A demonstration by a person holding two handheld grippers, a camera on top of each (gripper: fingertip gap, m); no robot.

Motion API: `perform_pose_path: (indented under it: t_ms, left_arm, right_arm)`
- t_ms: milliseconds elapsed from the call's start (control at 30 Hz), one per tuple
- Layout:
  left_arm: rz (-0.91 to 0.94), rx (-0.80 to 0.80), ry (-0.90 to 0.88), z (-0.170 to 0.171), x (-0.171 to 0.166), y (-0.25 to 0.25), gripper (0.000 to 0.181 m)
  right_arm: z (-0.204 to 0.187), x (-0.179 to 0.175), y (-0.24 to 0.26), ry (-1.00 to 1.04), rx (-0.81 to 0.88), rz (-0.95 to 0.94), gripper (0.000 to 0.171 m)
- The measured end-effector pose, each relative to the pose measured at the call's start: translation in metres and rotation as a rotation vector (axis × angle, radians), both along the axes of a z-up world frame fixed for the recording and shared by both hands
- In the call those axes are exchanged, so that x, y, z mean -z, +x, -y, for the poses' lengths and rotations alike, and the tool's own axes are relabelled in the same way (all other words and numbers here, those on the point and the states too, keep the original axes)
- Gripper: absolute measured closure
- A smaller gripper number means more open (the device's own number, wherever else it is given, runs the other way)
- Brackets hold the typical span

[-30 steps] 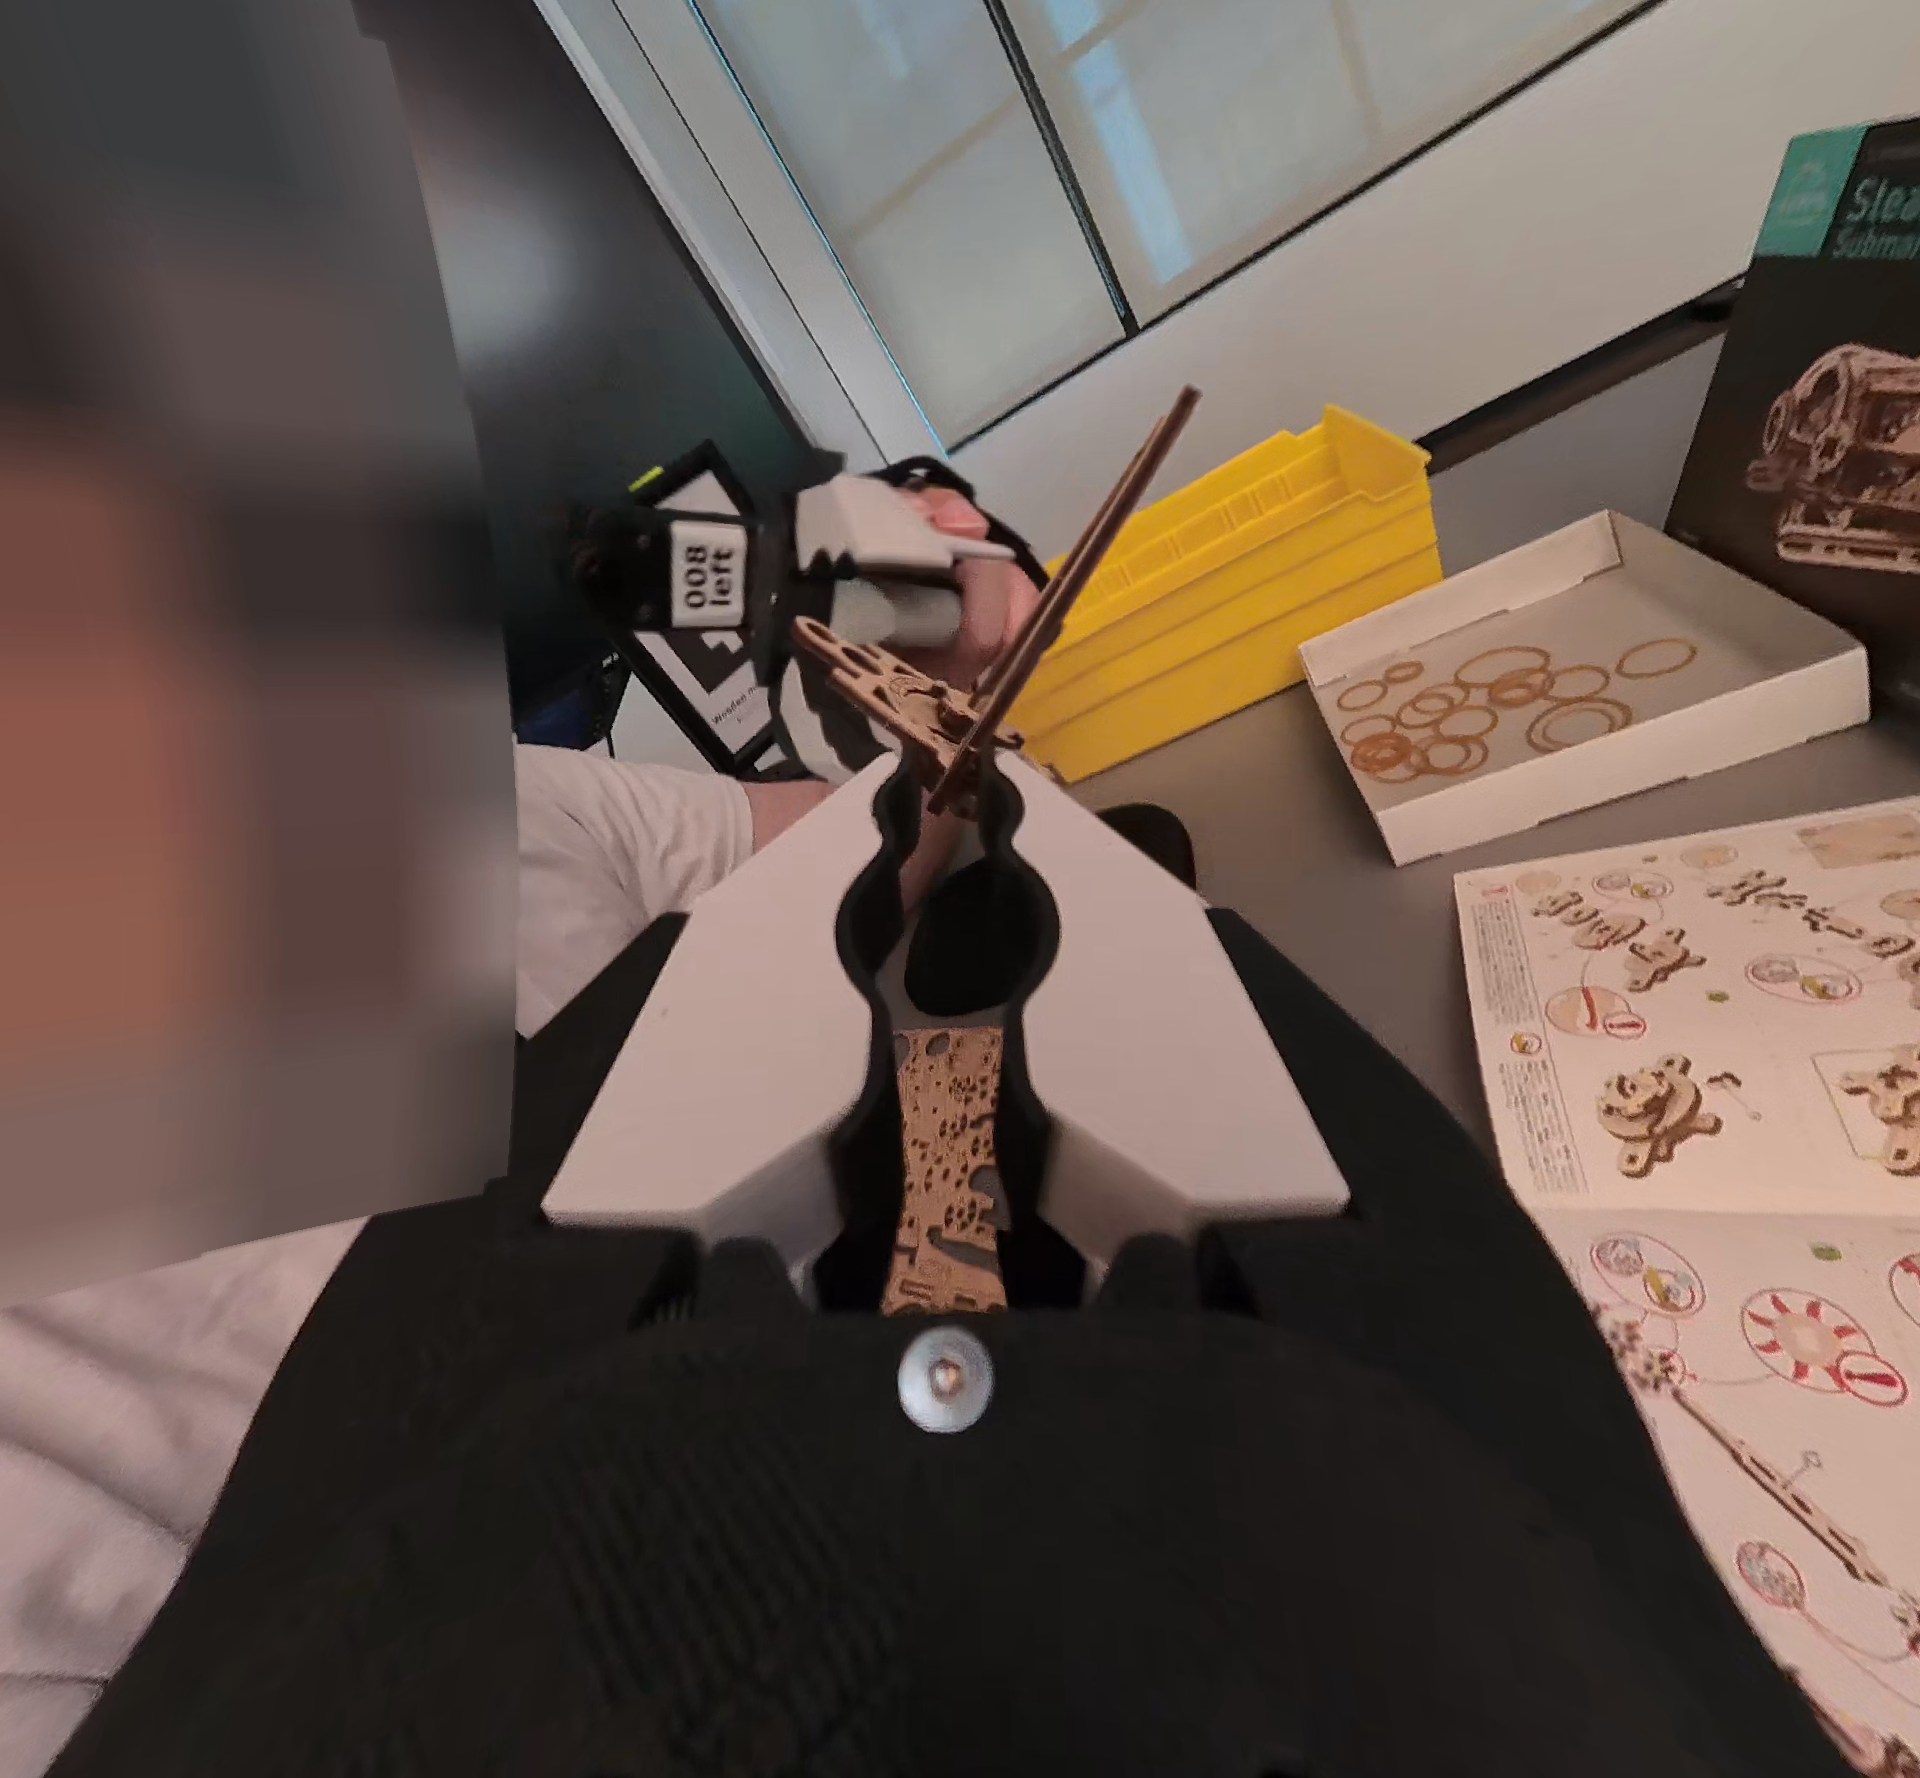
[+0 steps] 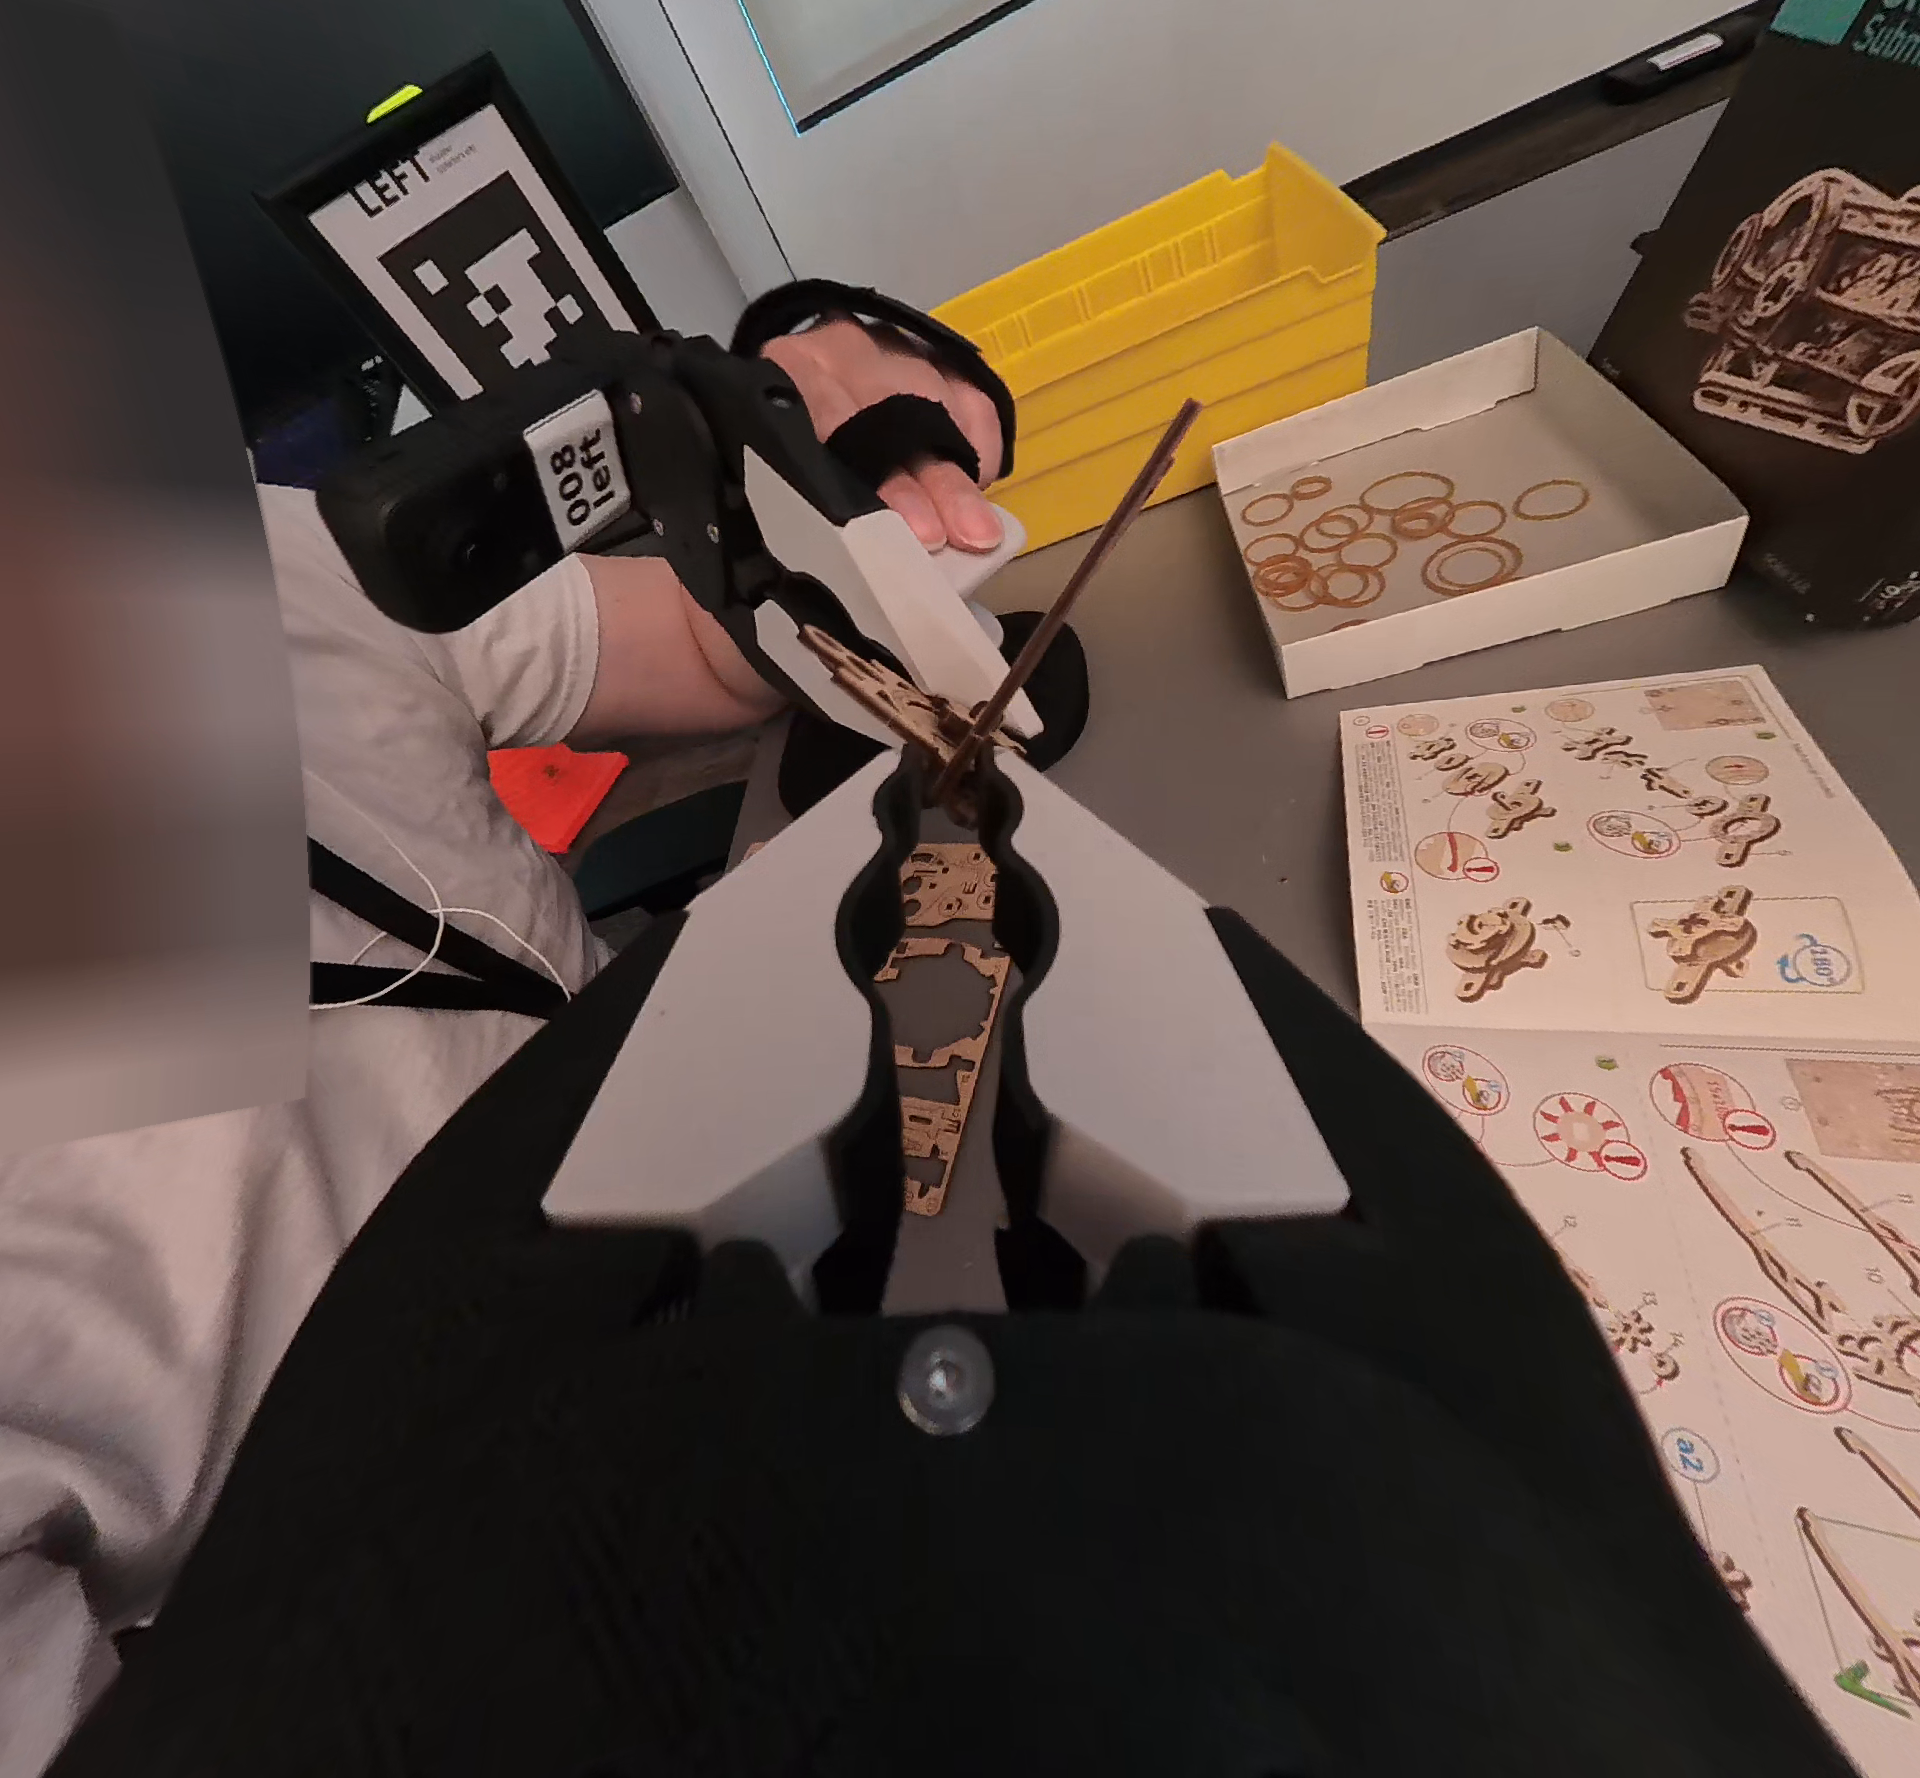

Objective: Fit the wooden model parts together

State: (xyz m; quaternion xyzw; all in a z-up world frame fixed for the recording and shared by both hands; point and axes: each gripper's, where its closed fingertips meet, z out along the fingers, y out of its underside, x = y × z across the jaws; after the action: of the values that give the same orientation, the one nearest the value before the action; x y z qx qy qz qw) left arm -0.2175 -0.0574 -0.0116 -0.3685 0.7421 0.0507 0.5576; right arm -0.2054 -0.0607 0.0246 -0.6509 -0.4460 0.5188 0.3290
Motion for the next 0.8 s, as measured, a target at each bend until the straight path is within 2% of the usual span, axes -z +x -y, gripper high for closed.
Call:
perform_pose_path:
  t_ms: [333,633,800]
  left_arm:
    - [0.041,-0.014,-0.069,-0.001,-0.001,0.001,0.167]
    - [0.047,-0.004,-0.001,0.0,-0.006,0.004,0.17]
    - [0.084,0.017,-0.083,0.007,-0.007,0.006,0.17]
  right_arm:
    - [0.001,-0.002,0.0,0.042,0.008,0.015,0.164]
    - [0.002,-0.008,0.002,0.049,0.004,-0.012,0.164]
    - [0.004,-0.01,0.003,-0.005,-0.012,-0.039,0.164]
